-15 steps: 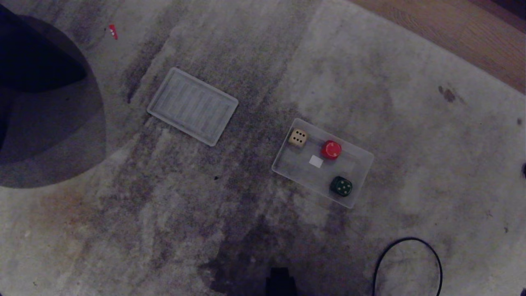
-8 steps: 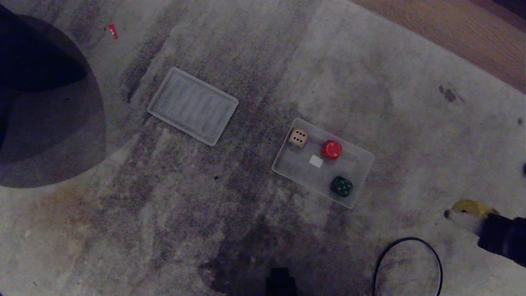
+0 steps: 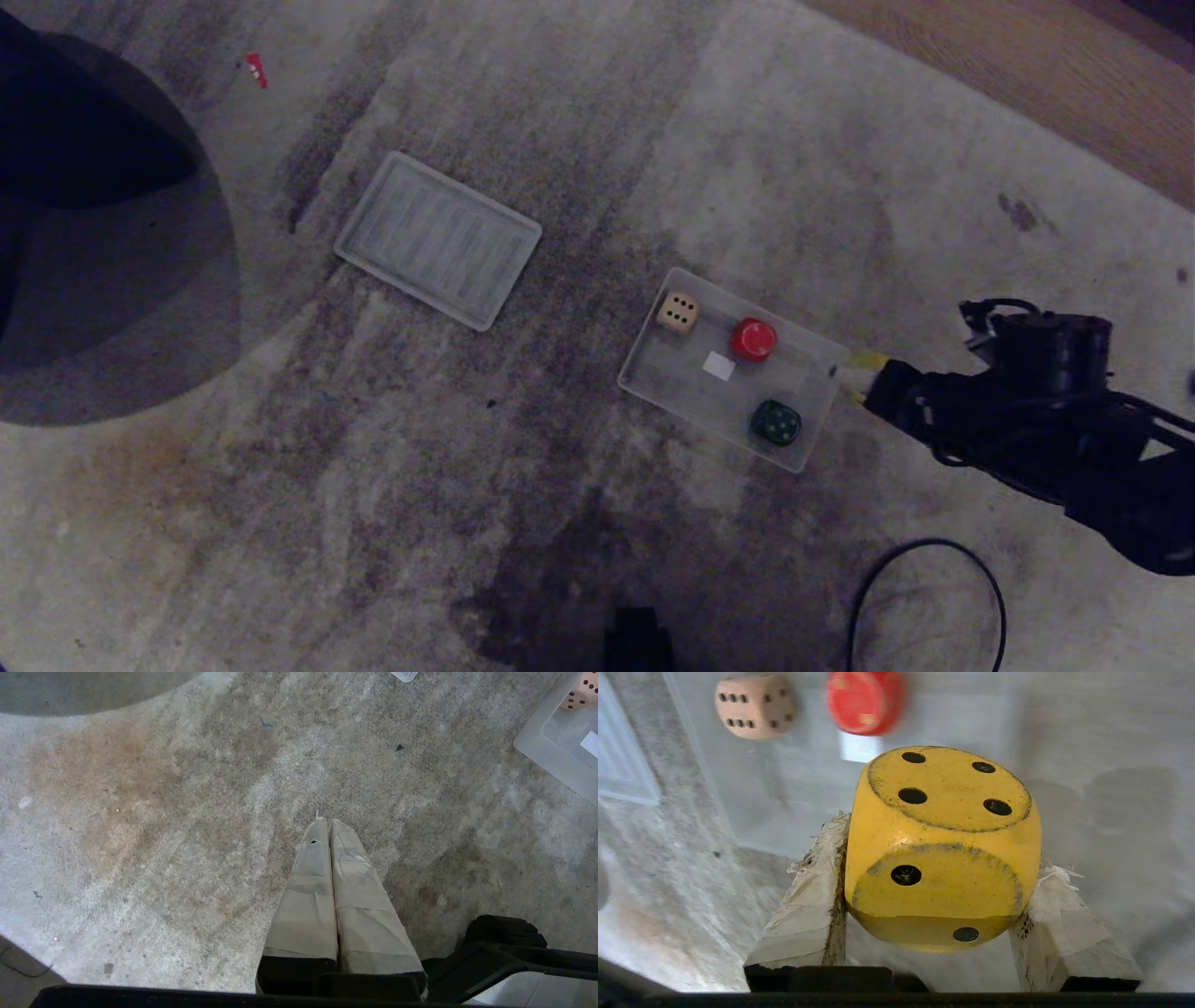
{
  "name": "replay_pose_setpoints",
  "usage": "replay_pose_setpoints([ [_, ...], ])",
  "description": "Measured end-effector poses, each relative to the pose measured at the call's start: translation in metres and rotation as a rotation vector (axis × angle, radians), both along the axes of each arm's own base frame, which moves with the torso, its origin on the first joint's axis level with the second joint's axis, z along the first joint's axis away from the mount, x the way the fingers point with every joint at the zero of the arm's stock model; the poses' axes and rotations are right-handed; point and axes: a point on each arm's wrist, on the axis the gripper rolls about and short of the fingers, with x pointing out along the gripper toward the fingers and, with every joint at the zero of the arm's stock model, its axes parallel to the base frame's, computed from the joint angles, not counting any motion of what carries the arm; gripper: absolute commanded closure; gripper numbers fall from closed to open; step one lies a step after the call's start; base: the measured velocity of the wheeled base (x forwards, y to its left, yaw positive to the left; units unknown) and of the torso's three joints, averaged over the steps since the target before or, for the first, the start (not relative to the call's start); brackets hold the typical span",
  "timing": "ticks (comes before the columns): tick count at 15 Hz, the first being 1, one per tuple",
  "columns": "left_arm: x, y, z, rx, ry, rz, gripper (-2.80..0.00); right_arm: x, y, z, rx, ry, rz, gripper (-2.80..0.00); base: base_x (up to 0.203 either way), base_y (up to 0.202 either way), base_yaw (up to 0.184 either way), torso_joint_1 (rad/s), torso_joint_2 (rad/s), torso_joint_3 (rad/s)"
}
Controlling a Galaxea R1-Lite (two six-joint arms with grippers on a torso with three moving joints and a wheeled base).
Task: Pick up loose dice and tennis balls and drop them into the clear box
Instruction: Put the toys in the box, then pick up the ball on the table
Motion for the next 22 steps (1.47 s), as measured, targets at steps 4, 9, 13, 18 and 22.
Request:
replay_pose_setpoints([
  [4, 0.000, 0.000, 0.000, 0.000, 0.000, 0.000, 0.00, 0.031, 0.032, -0.022, 0.024, -0.022, 0.066, 0.00, 0.000, 0.000, 0.000, 0.000, 0.00, 0.000],
  [9, 0.000, 0.000, 0.000, 0.000, 0.000, 0.000, 0.00, 0.049, 0.043, -0.042, 0.056, -0.088, 0.089, -2.80, 0.000, 0.000, 0.000, 0.000, 0.00, 0.000],
  [13, 0.000, 0.000, 0.000, 0.000, 0.000, 0.000, 0.00, 0.047, 0.043, -0.046, 0.052, -0.071, 0.090, -2.80, 0.000, 0.000, 0.000, 0.000, 0.00, 0.000],
  [18, 0.000, 0.000, 0.000, 0.000, 0.000, 0.000, 0.00, 0.019, 0.034, -0.030, 0.043, -0.063, 0.097, -2.80, 0.000, 0.000, 0.000, 0.000, 0.00, 0.000],
  [22, 0.000, 0.000, 0.000, 0.000, 0.000, 0.000, 0.00, -0.044, 0.011, -0.014, -0.021, 0.010, 0.103, 0.00, 0.000, 0.000, 0.000, 0.000, 0.00, 0.000],
])
